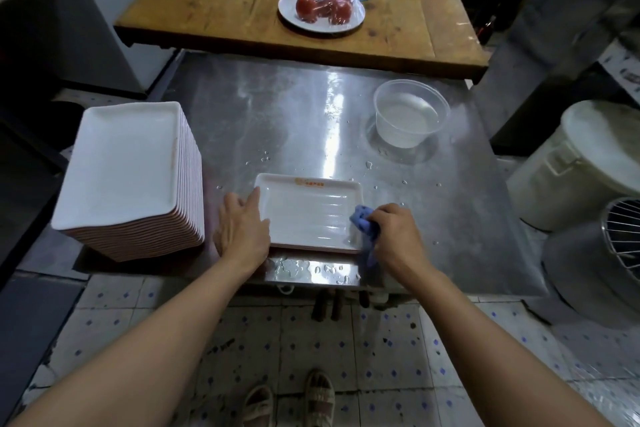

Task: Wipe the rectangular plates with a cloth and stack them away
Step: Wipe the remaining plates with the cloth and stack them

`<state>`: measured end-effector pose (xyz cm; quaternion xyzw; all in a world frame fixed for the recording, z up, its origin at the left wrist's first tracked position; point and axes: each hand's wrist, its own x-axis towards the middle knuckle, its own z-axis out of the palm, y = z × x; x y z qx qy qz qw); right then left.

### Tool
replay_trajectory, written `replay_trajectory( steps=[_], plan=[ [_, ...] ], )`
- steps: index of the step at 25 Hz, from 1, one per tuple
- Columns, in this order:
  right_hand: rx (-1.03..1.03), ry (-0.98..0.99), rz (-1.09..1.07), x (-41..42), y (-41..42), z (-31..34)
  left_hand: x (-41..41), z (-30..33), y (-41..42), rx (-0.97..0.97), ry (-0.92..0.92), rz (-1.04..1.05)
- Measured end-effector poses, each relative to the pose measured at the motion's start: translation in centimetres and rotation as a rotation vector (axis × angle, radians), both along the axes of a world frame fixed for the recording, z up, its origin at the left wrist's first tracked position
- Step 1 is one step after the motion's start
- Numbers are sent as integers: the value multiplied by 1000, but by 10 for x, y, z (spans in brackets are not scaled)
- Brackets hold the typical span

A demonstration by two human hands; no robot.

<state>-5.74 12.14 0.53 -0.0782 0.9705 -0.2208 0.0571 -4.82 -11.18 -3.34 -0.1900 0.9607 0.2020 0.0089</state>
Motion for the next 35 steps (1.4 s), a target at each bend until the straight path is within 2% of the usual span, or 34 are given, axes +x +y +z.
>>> replay_trajectory(
  steps=[2, 4, 6, 11, 17, 20, 23, 25, 30, 35],
  plan=[
    [-78, 36, -74, -6, 5, 3, 7, 0, 11, 5, 117, -242],
    [-133, 60, -127, -11, 6, 3, 11, -3, 22, -18, 94, -462],
    [-176, 65, -160, -15, 7, 1, 11, -8, 33, -85, 71, -550],
    [-195, 66, -209, -16, 10, -7, 10, -10, 36, -146, 149, -575],
    [-281, 47, -327, -14, 12, 7, 6, 17, 30, -11, 350, -646],
    [-309, 91, -379, -15, 9, 25, -11, 37, 30, -48, 428, -607],
    [-405, 123, -374, -17, 0, 45, -28, 60, 27, -91, 397, -502],
    [-484, 168, -355, -19, -8, 61, -33, 76, 21, -5, 389, -358],
    [-581, 337, -268, -30, -35, 107, -29, 126, -3, 436, 402, -166],
    [-473, 521, -53, -39, -78, 153, -13, 165, -17, 776, 397, -64]
  ],
)
